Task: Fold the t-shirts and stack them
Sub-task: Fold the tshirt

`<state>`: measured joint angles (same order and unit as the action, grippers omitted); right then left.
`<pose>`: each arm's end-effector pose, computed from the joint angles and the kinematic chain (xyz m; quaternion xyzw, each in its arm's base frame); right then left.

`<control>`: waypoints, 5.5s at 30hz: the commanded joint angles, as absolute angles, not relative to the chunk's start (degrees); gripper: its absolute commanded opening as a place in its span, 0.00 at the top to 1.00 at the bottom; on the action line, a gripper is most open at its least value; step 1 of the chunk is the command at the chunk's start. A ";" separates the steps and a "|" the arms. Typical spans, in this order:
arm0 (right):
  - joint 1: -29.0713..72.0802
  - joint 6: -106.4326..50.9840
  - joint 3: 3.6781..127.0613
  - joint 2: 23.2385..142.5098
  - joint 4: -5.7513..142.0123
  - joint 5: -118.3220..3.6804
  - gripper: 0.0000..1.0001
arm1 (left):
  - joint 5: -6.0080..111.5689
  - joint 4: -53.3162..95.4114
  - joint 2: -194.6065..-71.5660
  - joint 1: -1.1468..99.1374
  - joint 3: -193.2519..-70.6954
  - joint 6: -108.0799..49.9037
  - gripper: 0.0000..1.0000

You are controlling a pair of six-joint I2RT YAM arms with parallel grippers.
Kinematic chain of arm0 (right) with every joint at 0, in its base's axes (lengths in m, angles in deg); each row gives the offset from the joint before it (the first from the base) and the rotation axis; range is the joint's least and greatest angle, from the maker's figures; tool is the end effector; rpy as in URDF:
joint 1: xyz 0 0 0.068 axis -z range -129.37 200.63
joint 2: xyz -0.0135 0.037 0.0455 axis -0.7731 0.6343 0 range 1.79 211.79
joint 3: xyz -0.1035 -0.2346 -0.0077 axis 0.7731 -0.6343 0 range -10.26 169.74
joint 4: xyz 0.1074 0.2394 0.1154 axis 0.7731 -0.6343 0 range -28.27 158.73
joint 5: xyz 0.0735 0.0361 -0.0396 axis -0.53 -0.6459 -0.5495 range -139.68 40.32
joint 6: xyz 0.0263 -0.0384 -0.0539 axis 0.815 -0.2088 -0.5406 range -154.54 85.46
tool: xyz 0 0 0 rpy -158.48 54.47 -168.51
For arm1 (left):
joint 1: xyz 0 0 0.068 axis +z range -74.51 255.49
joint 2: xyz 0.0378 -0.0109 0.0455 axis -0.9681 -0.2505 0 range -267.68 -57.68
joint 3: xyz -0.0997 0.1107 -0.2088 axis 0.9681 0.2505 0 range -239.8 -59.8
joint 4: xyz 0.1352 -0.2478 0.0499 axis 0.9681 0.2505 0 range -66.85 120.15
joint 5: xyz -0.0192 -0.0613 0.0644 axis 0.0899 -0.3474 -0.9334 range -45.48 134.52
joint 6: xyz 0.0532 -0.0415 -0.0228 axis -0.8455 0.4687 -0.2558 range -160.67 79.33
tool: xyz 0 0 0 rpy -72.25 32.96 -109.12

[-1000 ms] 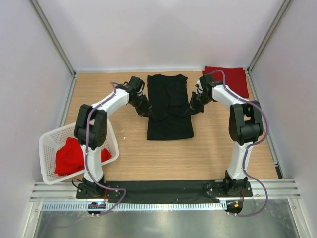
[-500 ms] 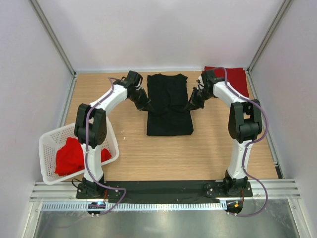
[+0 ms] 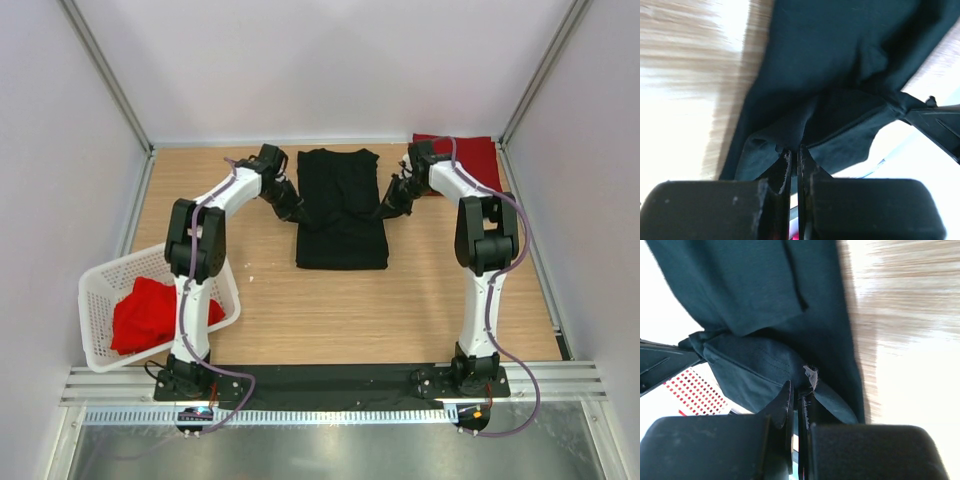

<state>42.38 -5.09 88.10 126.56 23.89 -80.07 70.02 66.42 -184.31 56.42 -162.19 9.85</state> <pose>0.4620 0.0969 0.1314 0.1331 0.9437 0.2956 0.0653 0.4534 -0.1835 0.1377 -0.2178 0.9325 -0.2863 0.0326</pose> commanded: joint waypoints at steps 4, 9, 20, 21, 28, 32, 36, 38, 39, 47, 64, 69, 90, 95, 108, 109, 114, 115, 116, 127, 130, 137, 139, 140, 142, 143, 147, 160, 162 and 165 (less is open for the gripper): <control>43.34 -4.39 91.42 127.65 24.17 -82.28 0.97 | 72.47 66.83 -186.09 57.21 -167.20 8.64 0.95; 44.12 -6.31 94.32 128.01 22.41 -82.46 0.78 | 69.14 69.46 -183.99 57.74 -168.52 5.66 0.56; 44.22 -14.32 91.71 116.77 13.00 -70.95 0.51 | 61.37 73.26 -162.20 58.18 -153.52 -2.97 0.34; 44.22 -14.15 89.60 113.27 13.79 -71.47 0.51 | 63.13 71.86 -160.01 58.09 -150.36 -2.61 0.34; 43.16 -14.59 67.38 100.15 22.75 -77.37 0.51 | 71.68 57.18 -151.37 57.04 -131.10 -1.03 0.35; 43.16 -12.93 57.17 96.72 30.81 -82.71 0.51 | 73.78 54.10 -151.37 56.95 -126.79 -1.73 0.34; 43.25 -10.37 51.00 95.75 37.34 -85.27 0.51 | 74.31 50.14 -150.93 56.86 -124.49 -1.29 0.33; 43.25 -10.63 50.38 95.92 38.31 -85.28 0.51 | 74.67 48.91 -151.19 56.69 -124.23 -1.82 0.33; 43.16 -10.89 50.38 96.01 38.14 -85.45 0.51 | 74.75 48.47 -151.98 56.51 -124.32 -2.26 0.33; 43.25 -12.04 48.97 99.09 40.42 -86.86 0.50 | 75.81 44.95 -154.62 56.42 -122.74 -4.28 0.33; 43.25 -10.11 47.39 101.55 44.91 -88.62 0.51 | 77.04 42.14 -158.75 54.75 -124.05 -4.54 0.32; 43.25 -10.72 47.30 102.51 45.08 -88.26 0.51 | 77.04 41.87 -159.81 54.23 -124.40 -4.90 0.33; 43.16 -11.95 48.09 104.45 44.82 -86.59 0.51 | 76.33 39.33 -162.71 52.29 -126.87 -6.74 0.35; 43.16 -11.69 48.88 104.54 45.00 -86.77 0.51 | 77.48 38.80 -163.32 51.94 -126.78 -6.74 0.35; 42.98 -10.11 48.18 104.80 46.75 -87.82 0.53 | 75.73 40.29 -162.54 51.94 -124.14 -7.44 0.40; 42.90 -10.11 48.10 104.80 46.93 -87.91 0.54 | 75.20 40.81 -162.36 51.94 -123.97 -7.53 0.40; 42.81 -9.75 47.13 104.89 46.84 -87.38 0.58 | 73.61 44.24 -162.97 52.03 -123.61 -8.15 0.44; 42.81 -9.49 46.78 104.80 46.93 -87.30 0.59 | 73.35 44.59 -163.15 52.03 -123.61 -8.24 0.45; 42.90 -9.40 46.08 104.89 46.93 -87.12 0.60 | 73.26 44.77 -163.32 51.94 -123.70 -8.24 0.46; 42.81 -8.61 43.79 105.94 46.84 -85.45 0.86 | 71.06 51.71 -168.86 52.03 -126.07 -8.68 0.75; 42.90 -8.96 44.05 106.21 45.79 -85.28 0.89 | 70.10 53.64 -169.47 51.94 -126.07 -8.32 0.85; 42.28 -9.84 41.86 105.24 41.92 -82.29 0.95 | 69.40 56.81 -169.22 51.85 -123.62 -7.80 1.00; 42.11 -10.11 40.55 103.84 40.96 -81.41 0.96 | 68.86 57.43 -168.43 51.85 -122.56 -7.97 1.00; 42.02 -10.02 39.93 103.14 40.00 -81.15 0.97 | 68.95 58.12 -167.81 51.77 -121.60 -7.89 1.00; 40.88 -9.58 37.65 101.21 39.20 -80.01 0.97 | 69.22 58.74 -167.02 51.59 -120.37 -7.71 1.00; 40.27 -9.32 36.85 99.11 38.50 -79.39 0.98 | 69.04 59.01 -165.97 51.15 -119.67 -7.53 1.00; 37.19 -6.07 31.76 93.04 37.61 -77.19 0.97 | 68.69 59.01 -162.98 49.57 -114.23 -6.04 0.99; 37.01 -8.26 41.14 81.77 24.78 -67.61 0.57 | 62.27 76.75 -152.08 48.95 -126.74 -11.31 0.55; 36.92 -8.09 44.47 83.78 25.83 -69.27 0.57 | 63.58 77.03 -152.34 49.04 -129.84 -11.40 0.57; 37.01 -5.37 47.29 88.27 31.08 -73.57 0.64 | 68.83 73.79 -153.92 48.95 -132.93 -10.18 0.60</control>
